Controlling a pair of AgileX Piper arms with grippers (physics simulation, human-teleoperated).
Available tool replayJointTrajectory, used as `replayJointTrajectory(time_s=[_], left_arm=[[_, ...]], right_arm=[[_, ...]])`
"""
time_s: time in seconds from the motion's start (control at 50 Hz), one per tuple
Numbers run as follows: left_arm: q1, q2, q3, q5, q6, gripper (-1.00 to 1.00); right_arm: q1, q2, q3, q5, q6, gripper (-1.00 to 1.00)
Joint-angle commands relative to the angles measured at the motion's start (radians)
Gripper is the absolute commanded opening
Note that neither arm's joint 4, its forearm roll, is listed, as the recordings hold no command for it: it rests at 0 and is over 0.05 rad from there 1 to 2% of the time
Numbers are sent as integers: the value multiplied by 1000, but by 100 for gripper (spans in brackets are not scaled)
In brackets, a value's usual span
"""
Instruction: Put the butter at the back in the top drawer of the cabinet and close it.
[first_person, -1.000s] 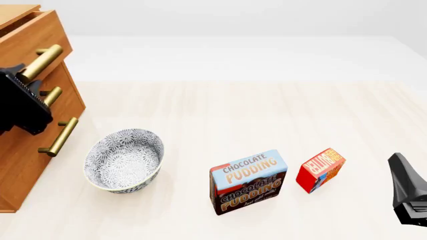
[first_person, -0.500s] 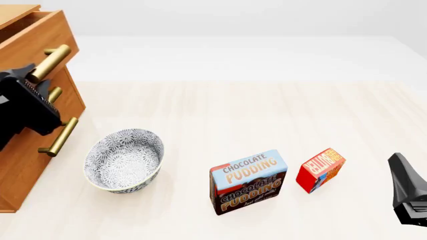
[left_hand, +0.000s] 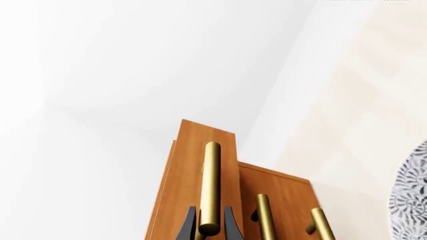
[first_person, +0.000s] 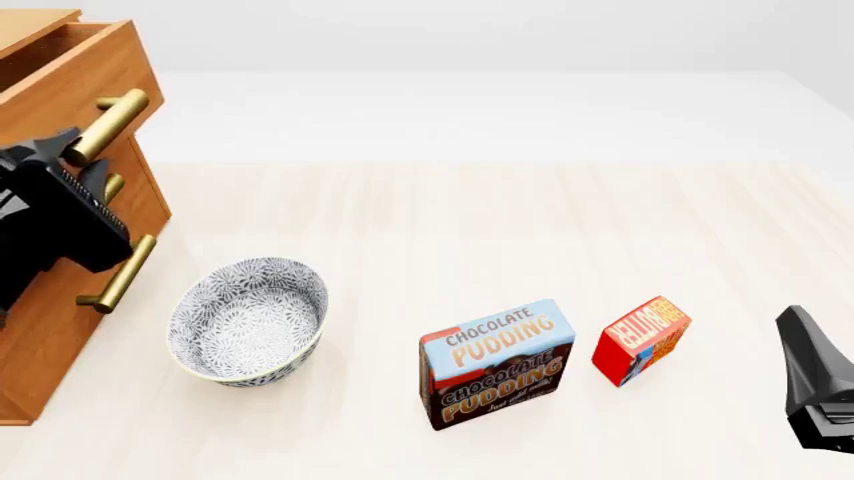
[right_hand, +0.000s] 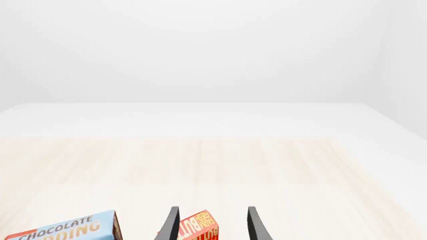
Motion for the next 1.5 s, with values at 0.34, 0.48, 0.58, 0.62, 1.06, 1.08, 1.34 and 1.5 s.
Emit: replayJointTrajectory(time_s=[0.34, 0.48, 0.58, 0.62, 1.06, 1.08, 1.34, 1.5], left_arm=[[-54, 72, 8, 39, 13, -100], [-58, 85, 11, 23, 23, -100], [-60, 90, 14, 15, 28, -100], [-62, 91, 13, 15, 28, -100], [-62, 91, 13, 15, 28, -100], [-62, 91, 13, 15, 28, -100], [-62, 91, 13, 15, 28, 100], [-62, 91, 13, 15, 28, 100]], right_arm=[[0, 0, 0, 0, 0, 100], [0, 0, 0, 0, 0, 100], [0, 0, 0, 0, 0, 100], [0, 0, 0, 0, 0, 100], [0, 0, 0, 0, 0, 100], [0, 0, 0, 0, 0, 100], [0, 0, 0, 0, 0, 100], [0, 0, 0, 0, 0, 100]])
